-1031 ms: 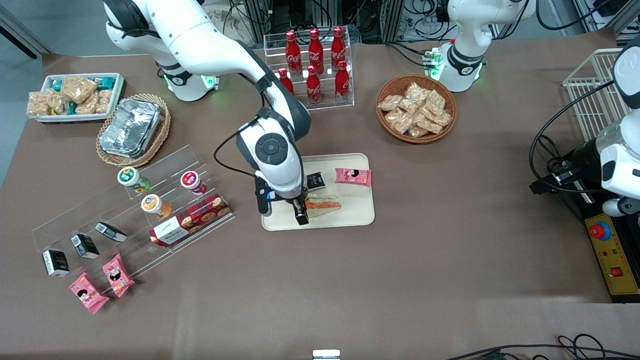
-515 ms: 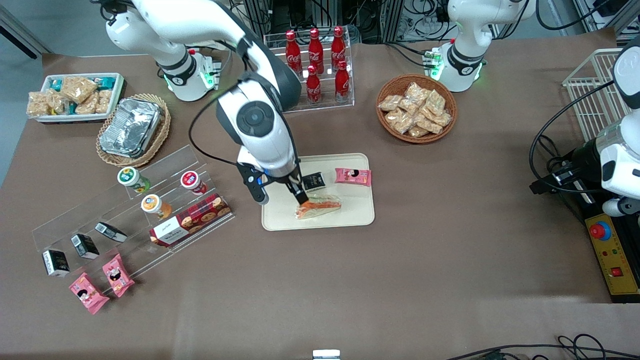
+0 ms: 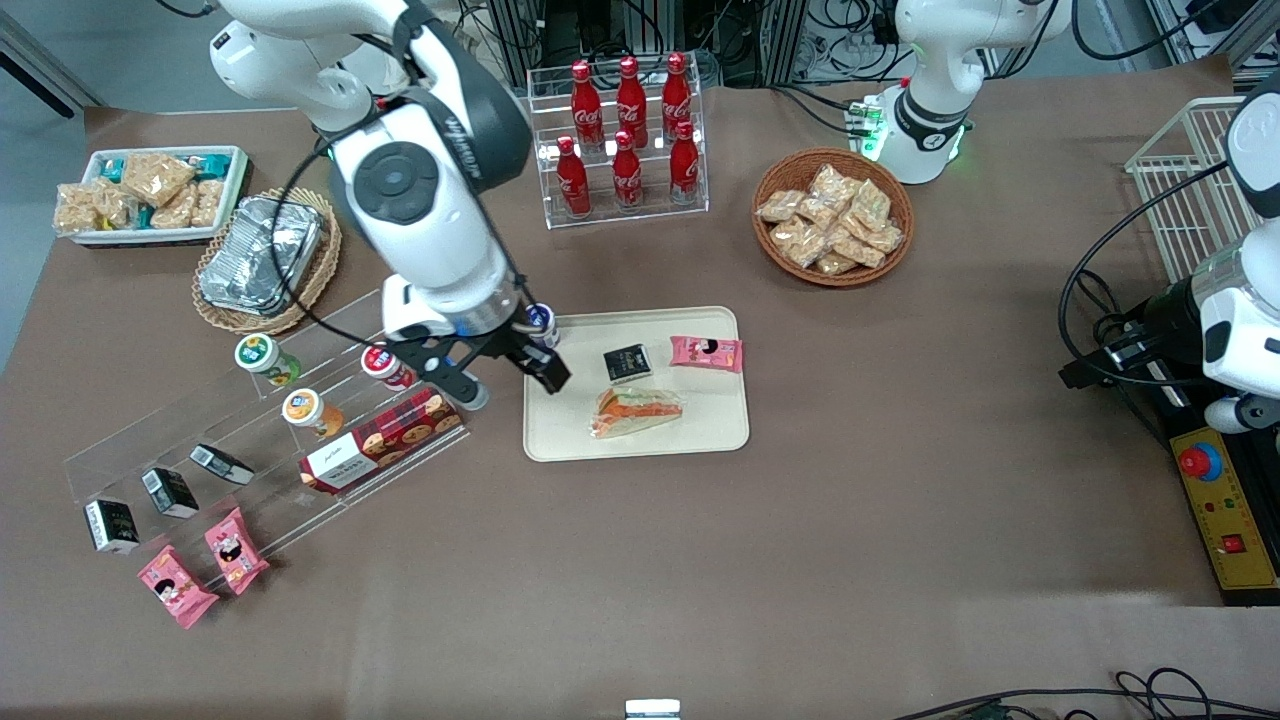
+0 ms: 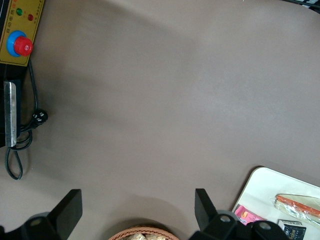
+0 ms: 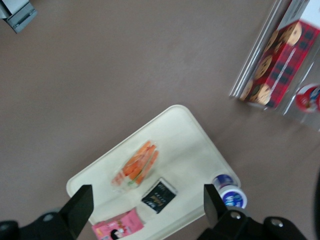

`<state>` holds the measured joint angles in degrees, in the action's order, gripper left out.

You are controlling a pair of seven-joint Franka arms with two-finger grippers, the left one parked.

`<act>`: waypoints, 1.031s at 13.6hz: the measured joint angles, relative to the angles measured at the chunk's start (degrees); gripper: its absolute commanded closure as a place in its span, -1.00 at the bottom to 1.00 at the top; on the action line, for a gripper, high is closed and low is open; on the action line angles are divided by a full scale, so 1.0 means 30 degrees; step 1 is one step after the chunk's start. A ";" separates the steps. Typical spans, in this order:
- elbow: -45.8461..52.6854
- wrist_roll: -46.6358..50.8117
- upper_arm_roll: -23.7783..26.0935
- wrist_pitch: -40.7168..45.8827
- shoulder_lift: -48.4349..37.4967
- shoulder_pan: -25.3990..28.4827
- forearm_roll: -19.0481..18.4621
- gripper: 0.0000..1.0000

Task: Place sandwich on tray

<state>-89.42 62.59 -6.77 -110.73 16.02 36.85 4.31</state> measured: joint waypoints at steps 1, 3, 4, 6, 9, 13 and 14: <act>-0.0007 -0.1015 0.0031 0.0470 -0.0368 -0.0424 -0.0011 -0.96; -0.0076 -0.2792 0.0634 0.1384 -0.1312 -0.1680 -0.0043 -0.96; -0.0274 -0.3562 0.1266 0.1672 -0.1884 -0.2624 -0.0185 -0.96; -0.1233 -0.5197 0.2265 0.1934 -0.3151 -0.4331 -0.1044 -0.96; -0.2598 -0.9256 0.2645 0.2183 -0.4806 -0.6430 -0.1479 -0.96; -0.3274 -1.5005 0.2674 0.2551 -0.5858 -0.9673 -0.1504 -0.96; -0.3320 -1.6407 0.2674 0.2550 -0.5904 -1.0473 -0.1518 -0.96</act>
<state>-99.38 13.37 1.25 -103.08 -1.70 5.43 -0.25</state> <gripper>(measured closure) 0.018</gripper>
